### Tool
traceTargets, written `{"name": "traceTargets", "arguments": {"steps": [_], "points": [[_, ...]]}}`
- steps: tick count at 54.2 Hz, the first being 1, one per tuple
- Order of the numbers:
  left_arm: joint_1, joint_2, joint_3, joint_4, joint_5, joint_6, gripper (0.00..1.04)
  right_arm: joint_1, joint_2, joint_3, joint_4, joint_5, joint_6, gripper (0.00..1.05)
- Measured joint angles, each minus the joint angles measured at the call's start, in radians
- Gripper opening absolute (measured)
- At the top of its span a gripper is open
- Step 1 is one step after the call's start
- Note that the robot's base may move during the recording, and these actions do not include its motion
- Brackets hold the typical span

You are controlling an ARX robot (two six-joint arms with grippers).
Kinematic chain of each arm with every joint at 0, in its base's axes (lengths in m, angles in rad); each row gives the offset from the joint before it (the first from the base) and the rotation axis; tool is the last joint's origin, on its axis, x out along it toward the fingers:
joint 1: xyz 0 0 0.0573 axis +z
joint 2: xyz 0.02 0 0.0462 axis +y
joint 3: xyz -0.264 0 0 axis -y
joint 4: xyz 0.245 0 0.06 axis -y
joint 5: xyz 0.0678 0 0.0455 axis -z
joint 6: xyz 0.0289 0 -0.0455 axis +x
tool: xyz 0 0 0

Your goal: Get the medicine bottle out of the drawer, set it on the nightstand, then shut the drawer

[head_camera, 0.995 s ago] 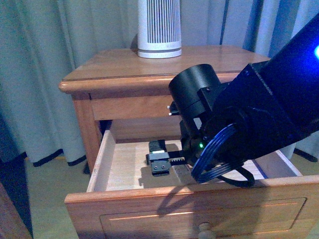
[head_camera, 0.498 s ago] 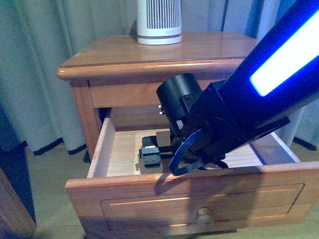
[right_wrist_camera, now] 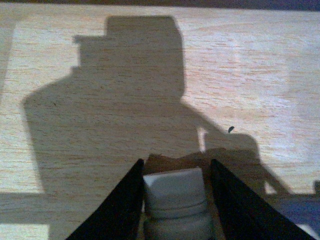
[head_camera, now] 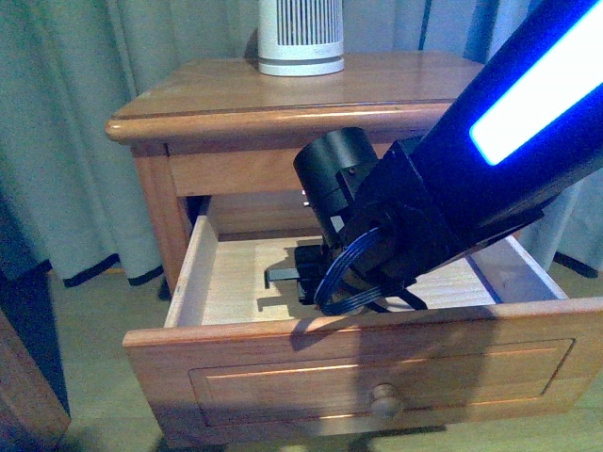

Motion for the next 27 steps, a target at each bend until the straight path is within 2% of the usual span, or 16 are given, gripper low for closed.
{"name": "traceTargets", "arguments": {"steps": [5,14,27], "points": [[0.0,0.0,0.0,0.0,0.0,0.0,0.98,0.0,-0.009,0.0,-0.02,0.002,0.01,0.3],[0.0,0.0,0.0,0.0,0.0,0.0,0.98,0.001,-0.059,-0.01,-0.057,0.012,0.04,0.29],[0.0,0.0,0.0,0.0,0.0,0.0,0.98,0.021,-0.266,-0.075,-0.237,0.01,0.179,0.29]]}}
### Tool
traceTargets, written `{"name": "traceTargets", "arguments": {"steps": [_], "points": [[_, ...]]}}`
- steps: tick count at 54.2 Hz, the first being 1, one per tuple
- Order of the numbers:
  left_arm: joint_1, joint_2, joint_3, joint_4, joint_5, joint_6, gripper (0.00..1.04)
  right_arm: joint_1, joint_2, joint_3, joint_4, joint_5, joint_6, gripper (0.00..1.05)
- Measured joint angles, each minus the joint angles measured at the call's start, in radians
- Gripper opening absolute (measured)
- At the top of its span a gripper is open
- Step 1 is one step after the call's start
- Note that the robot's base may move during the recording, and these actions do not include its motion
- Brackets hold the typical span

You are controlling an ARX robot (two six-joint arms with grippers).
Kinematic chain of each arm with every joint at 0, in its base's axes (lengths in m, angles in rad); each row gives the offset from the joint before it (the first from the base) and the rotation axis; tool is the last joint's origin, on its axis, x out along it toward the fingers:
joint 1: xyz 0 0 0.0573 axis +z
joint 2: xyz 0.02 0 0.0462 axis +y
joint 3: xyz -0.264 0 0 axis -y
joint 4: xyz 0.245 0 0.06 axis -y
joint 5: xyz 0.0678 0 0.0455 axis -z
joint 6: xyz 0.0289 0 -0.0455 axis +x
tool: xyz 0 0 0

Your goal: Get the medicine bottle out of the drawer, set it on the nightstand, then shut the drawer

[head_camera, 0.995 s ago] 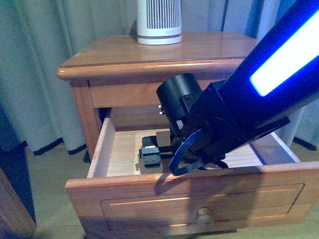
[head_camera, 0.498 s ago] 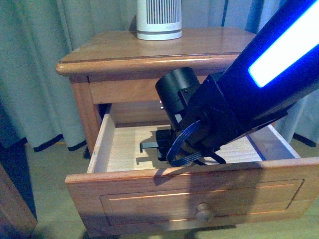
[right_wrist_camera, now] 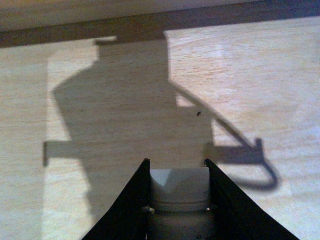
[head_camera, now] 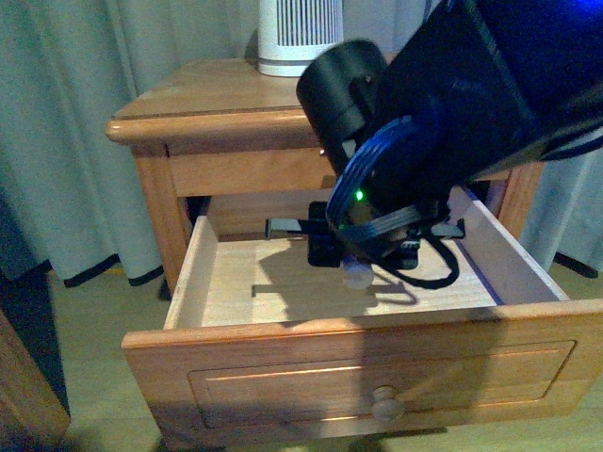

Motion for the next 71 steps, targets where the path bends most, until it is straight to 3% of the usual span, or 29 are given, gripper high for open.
{"name": "traceTargets", "arguments": {"steps": [16,29,48,68,71], "points": [[0.0,0.0,0.0,0.0,0.0,0.0,0.98,0.027,-0.274,-0.093,-0.088,0.048,0.017,0.29],[0.0,0.0,0.0,0.0,0.0,0.0,0.98,-0.092,-0.377,0.073,-0.11,0.087,-0.111,0.29],[0.0,0.0,0.0,0.0,0.0,0.0,0.98,-0.274,-0.082,0.473,-0.059,0.131,-0.29,0.29],[0.0,0.0,0.0,0.0,0.0,0.0,0.98,-0.295,0.164,0.575,0.001,0.139,-0.312,0.29],[0.0,0.0,0.0,0.0,0.0,0.0,0.98,-0.295,0.177,0.575,0.014,0.139,-0.317,0.38]]}}
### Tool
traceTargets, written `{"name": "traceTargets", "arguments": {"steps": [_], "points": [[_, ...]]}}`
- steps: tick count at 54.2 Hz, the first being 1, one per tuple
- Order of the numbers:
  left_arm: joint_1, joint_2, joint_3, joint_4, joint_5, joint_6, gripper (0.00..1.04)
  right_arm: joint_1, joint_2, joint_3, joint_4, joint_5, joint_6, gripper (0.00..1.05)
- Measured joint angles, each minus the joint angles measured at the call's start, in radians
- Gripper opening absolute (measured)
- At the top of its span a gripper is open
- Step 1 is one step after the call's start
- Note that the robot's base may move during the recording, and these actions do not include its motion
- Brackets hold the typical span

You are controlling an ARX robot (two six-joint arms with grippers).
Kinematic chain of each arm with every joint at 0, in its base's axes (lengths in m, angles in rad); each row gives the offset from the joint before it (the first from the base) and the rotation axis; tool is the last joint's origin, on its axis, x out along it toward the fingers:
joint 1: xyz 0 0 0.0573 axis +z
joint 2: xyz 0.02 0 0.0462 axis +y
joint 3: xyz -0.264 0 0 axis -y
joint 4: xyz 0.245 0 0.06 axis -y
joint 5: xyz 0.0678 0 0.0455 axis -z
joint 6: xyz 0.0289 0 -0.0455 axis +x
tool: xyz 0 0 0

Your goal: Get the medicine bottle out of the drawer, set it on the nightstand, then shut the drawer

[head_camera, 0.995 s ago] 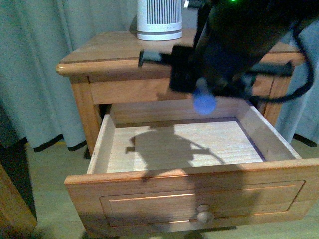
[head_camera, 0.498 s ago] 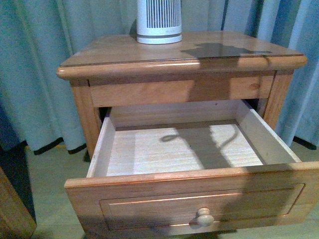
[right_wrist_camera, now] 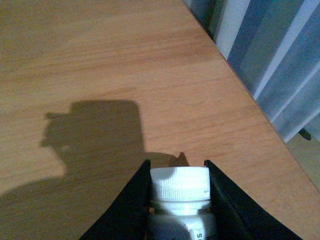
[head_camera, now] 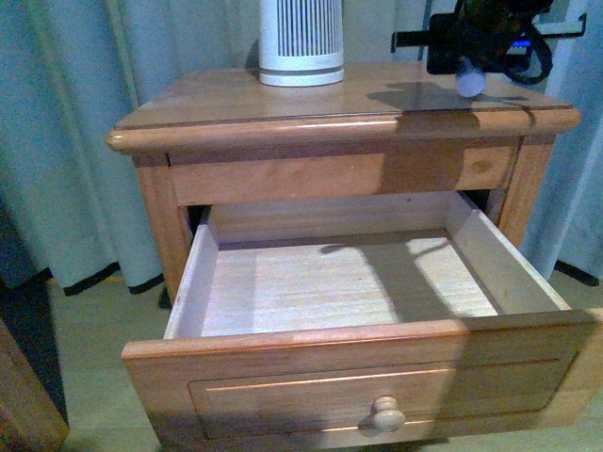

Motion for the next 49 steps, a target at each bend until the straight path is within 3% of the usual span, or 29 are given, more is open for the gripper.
{"name": "traceTargets", "arguments": {"steps": [11,19,34,49], "points": [[0.0,0.0,0.0,0.0,0.0,0.0,0.98,-0.002,-0.003,-0.001,0.089,-0.028,-0.001,0.67],[0.0,0.0,0.0,0.0,0.0,0.0,0.98,-0.002,-0.157,-0.142,0.213,-0.052,-0.001,0.99],[0.0,0.0,0.0,0.0,0.0,0.0,0.98,-0.015,-0.705,-0.702,0.404,-0.023,-0.047,0.98],[0.0,0.0,0.0,0.0,0.0,0.0,0.98,-0.033,-1.26,-1.375,0.399,-0.176,-0.041,0.98]]}}
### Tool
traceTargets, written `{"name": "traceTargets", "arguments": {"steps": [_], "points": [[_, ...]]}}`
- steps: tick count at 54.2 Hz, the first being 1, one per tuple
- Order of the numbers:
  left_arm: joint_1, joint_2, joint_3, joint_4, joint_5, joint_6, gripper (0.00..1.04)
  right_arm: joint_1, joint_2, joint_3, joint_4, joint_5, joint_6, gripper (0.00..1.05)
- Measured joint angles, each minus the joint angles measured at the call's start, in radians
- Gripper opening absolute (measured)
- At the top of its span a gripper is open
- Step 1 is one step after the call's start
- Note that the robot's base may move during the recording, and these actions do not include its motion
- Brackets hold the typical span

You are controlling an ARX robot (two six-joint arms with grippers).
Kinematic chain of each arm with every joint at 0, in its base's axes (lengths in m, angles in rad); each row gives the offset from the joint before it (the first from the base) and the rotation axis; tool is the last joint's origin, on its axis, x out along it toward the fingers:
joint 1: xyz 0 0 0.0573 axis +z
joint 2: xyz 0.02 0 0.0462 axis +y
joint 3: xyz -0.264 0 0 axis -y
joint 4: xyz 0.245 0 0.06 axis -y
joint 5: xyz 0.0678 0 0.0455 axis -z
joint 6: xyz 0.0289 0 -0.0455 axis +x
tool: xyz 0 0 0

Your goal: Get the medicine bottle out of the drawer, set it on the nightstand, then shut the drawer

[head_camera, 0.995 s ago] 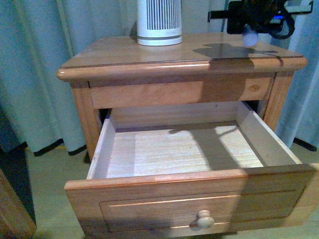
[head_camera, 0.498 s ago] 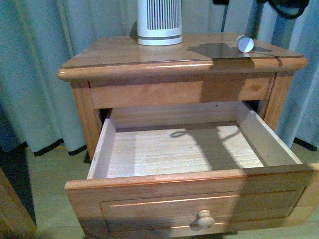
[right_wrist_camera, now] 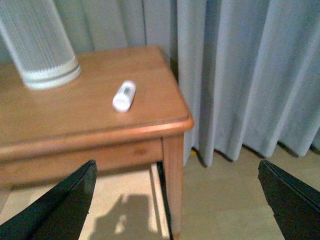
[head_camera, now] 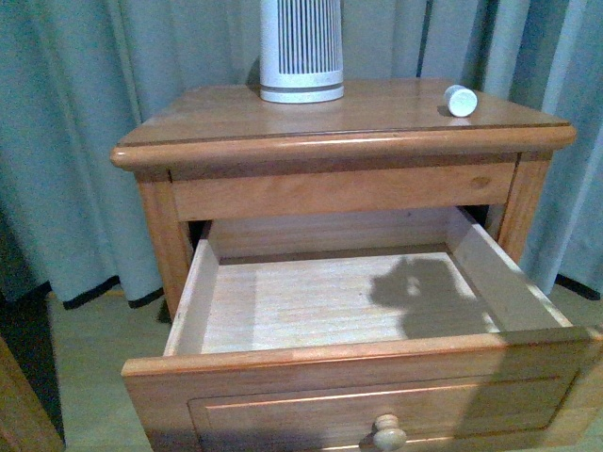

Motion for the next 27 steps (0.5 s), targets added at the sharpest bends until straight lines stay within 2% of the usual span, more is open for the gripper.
{"name": "traceTargets", "arguments": {"steps": [7,13,18,27], "points": [[0.0,0.0,0.0,0.0,0.0,0.0,0.98,0.008,-0.156,-0.228,-0.043,-0.03,0.034,0.98],[0.0,0.0,0.0,0.0,0.0,0.0,0.98,0.058,-0.147,-0.347,0.005,-0.019,0.068,0.98],[0.0,0.0,0.0,0.0,0.0,0.0,0.98,0.111,-0.029,-0.403,0.145,-0.023,0.11,0.98],[0.0,0.0,0.0,0.0,0.0,0.0,0.98,0.145,0.276,-0.415,0.431,-0.032,0.158,0.98]]}}
